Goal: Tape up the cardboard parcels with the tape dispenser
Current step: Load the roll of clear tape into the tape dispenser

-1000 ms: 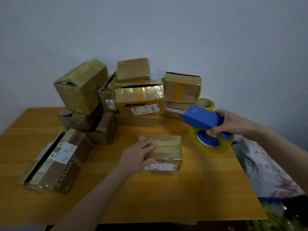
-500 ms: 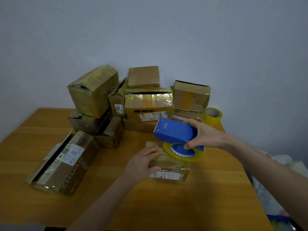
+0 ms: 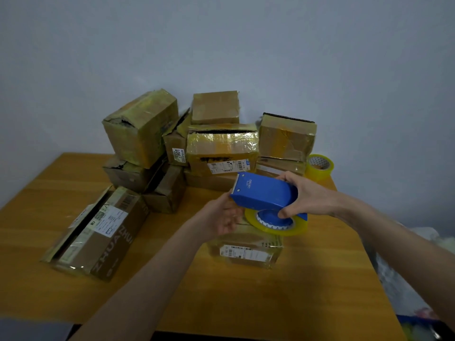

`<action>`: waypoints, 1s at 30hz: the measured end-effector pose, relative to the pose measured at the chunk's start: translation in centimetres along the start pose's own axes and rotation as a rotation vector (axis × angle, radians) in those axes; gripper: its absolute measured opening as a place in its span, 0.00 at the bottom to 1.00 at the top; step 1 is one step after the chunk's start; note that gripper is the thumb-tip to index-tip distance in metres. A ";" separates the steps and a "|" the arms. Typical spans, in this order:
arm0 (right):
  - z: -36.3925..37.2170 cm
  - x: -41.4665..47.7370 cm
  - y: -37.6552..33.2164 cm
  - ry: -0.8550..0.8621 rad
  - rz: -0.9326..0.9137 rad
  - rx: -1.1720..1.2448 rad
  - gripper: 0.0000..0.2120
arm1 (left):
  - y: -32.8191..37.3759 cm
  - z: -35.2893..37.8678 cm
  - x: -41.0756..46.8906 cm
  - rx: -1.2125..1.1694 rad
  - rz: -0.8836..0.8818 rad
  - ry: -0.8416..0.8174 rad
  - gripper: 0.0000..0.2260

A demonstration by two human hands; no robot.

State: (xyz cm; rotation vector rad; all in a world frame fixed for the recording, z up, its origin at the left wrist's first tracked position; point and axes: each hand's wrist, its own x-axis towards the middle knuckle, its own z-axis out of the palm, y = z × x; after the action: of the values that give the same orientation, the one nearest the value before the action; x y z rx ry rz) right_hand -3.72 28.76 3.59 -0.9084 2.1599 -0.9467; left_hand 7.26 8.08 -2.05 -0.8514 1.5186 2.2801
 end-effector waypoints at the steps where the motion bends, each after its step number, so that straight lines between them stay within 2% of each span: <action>1: -0.1 0.0 0.0 -0.003 -0.001 -0.001 0.27 | 0.0 0.0 0.1 -0.023 -0.002 0.008 0.13; 4: -0.2 0.0 0.2 -0.008 -0.005 -0.001 0.27 | 0.3 -0.5 0.3 -0.032 0.046 0.092 0.04; 8: -0.1 0.1 0.3 -0.019 -0.014 -0.001 0.27 | 0.3 -0.9 -0.3 0.045 0.146 0.091 0.08; 13: -0.1 0.5 0.0 -0.017 -0.028 -0.028 0.27 | 0.3 -0.5 -0.8 0.022 0.136 0.065 0.08; 17: 0.0 0.8 -0.4 -0.016 -0.044 -0.082 0.27 | 0.5 -1.0 -0.9 0.081 0.198 0.159 0.04; 21: -0.3 1.4 -1.4 -0.008 -0.075 -0.214 0.26 | 0.8 -1.8 -1.0 0.234 0.272 0.240 0.05; 25: -0.4 1.9 -2.4 -0.029 -0.100 -0.365 0.26 | 0.5 -2.3 -1.0 0.253 0.266 0.286 0.05; 30: -0.2 2.2 -3.1 -0.053 -0.121 -0.392 0.26 | 0.5 -2.9 -1.3 0.264 0.258 0.325 0.05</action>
State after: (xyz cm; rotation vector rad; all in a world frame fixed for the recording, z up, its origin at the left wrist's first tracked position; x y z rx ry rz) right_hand -4.06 25.56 5.57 -1.2447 2.3074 -0.5509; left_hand 8.96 5.36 -1.71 -1.0368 2.1273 2.1104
